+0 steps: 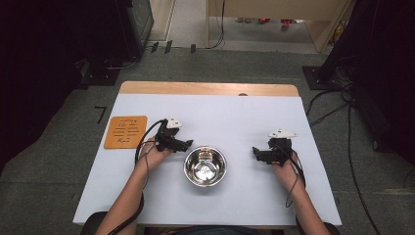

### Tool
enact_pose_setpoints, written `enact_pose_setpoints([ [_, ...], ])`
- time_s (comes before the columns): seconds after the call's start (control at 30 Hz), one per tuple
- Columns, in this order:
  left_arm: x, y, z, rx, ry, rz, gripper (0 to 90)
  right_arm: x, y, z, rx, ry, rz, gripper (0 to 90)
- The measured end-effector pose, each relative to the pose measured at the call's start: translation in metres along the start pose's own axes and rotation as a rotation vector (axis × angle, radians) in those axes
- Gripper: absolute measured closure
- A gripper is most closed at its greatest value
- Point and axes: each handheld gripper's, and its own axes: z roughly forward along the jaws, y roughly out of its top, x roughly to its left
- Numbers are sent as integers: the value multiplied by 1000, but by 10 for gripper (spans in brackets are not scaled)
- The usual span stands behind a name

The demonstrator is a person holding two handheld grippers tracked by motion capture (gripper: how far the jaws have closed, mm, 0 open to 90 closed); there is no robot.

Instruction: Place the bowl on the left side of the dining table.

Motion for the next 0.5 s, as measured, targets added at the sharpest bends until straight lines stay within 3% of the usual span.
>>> enact_pose_setpoints([
  [0.5,0,0,0,-2,-1,-2,118,0,0,0,0,0,0,68],
])
